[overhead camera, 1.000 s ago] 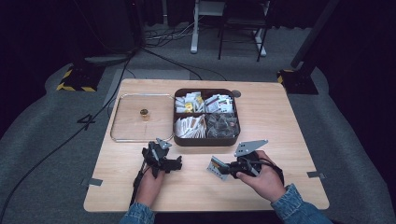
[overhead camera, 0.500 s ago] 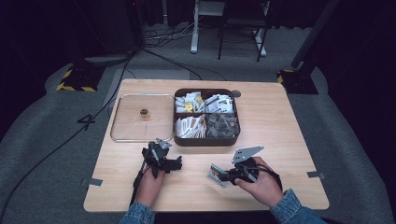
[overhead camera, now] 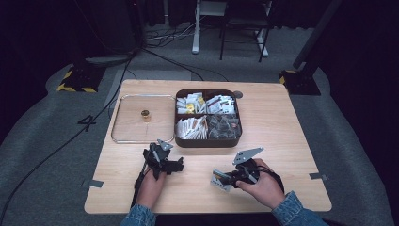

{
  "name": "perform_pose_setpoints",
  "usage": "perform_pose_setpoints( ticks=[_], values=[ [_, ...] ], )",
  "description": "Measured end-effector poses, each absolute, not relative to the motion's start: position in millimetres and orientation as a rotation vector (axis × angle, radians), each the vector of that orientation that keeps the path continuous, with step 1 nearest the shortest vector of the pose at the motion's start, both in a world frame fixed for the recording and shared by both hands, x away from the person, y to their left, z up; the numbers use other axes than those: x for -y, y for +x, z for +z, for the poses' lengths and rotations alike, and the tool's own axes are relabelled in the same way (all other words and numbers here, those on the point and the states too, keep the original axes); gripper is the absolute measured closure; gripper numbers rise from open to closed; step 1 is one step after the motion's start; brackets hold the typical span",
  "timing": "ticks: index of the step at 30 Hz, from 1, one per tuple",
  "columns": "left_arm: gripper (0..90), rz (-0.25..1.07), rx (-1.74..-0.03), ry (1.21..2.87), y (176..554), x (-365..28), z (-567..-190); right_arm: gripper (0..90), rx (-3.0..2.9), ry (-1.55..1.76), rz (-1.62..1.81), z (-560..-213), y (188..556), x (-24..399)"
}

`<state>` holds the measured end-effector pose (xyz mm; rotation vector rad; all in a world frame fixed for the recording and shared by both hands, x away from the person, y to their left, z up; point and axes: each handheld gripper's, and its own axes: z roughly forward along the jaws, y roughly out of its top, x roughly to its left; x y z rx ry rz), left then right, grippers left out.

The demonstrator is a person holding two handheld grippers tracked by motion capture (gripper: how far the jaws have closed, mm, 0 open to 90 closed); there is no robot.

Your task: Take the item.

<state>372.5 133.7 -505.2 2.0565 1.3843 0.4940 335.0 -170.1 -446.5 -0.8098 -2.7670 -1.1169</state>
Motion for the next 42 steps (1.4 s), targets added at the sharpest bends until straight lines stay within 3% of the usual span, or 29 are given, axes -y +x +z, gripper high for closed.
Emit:
perform_pose_setpoints(
  ticks=[5, 8, 24, 42],
  values=[
    [0.0, 0.492, -1.382, 2.060, 373, -134, -505, 54.5, 2.826, -0.803, -1.186, -444, 339, 172],
    [0.0, 0.492, -1.383, 2.060, 373, -134, -505, 48.9, 2.866, -0.836, -1.226, -440, 342, 177],
    [0.0, 0.487, -1.370, 2.065, 371, -136, -505, 45.6, 2.885, -0.896, -1.353, -408, 356, 206],
    [0.0, 0.486, -1.365, 2.067, 371, -136, -505, 35.7, 2.945, -1.175, -1.208, -417, 381, 263]
  ],
)
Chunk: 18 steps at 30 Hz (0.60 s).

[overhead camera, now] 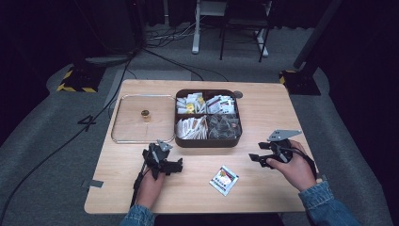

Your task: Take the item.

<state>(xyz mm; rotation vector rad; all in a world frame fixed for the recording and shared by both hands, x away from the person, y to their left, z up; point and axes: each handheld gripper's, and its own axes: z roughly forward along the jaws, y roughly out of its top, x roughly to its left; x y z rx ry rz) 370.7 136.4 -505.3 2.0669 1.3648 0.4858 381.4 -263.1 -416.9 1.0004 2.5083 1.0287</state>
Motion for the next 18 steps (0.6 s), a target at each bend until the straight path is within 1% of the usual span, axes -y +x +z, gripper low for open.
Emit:
perform_pose_setpoints(
  ticks=[4, 9, 14, 18],
  values=[
    [0.0, 0.486, -1.365, 2.066, 371, -136, -505, 34.5, -2.478, 1.044, 1.007, -426, 388, 278],
    [0.0, 0.487, -1.364, 2.066, 371, -136, -505, 32.3, -2.455, 1.108, 0.986, -446, 395, 297],
    [0.0, 0.487, -1.364, 2.066, 371, -136, -505, 30.0, -2.434, 1.145, 0.981, -462, 399, 310],
    [0.0, 0.487, -1.365, 2.066, 371, -136, -505, 29.9, -2.433, 1.173, 0.968, -476, 400, 317]
  ],
)
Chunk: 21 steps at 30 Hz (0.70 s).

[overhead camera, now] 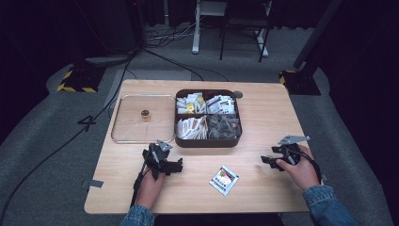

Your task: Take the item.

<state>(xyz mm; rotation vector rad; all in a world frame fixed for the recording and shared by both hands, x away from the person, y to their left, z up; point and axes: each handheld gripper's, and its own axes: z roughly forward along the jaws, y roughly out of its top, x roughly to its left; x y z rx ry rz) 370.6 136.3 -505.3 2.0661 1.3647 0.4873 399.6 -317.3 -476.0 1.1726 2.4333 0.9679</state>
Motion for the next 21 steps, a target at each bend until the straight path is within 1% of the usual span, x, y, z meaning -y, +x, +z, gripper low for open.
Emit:
perform_pose_setpoints(
  ticks=[5, 10, 11, 13, 21],
  values=[
    [0.0, 0.487, -1.364, 2.066, 371, -136, -505, 29.7, -2.427, 1.185, 0.958, -489, 397, 321],
    [0.0, 0.488, -1.364, 2.066, 371, -136, -505, 26.9, -2.383, 1.153, 0.982, -497, 393, 321],
    [0.0, 0.487, -1.365, 2.066, 371, -136, -505, 24.3, -2.372, 1.130, 0.984, -498, 392, 321],
    [0.0, 0.489, -1.365, 2.066, 371, -136, -505, 15.0, -2.347, 1.118, 1.011, -503, 392, 320],
    [0.0, 0.491, -1.369, 2.064, 370, -136, -505, 14.2, -2.345, 1.115, 1.025, -504, 393, 319]
  ],
)
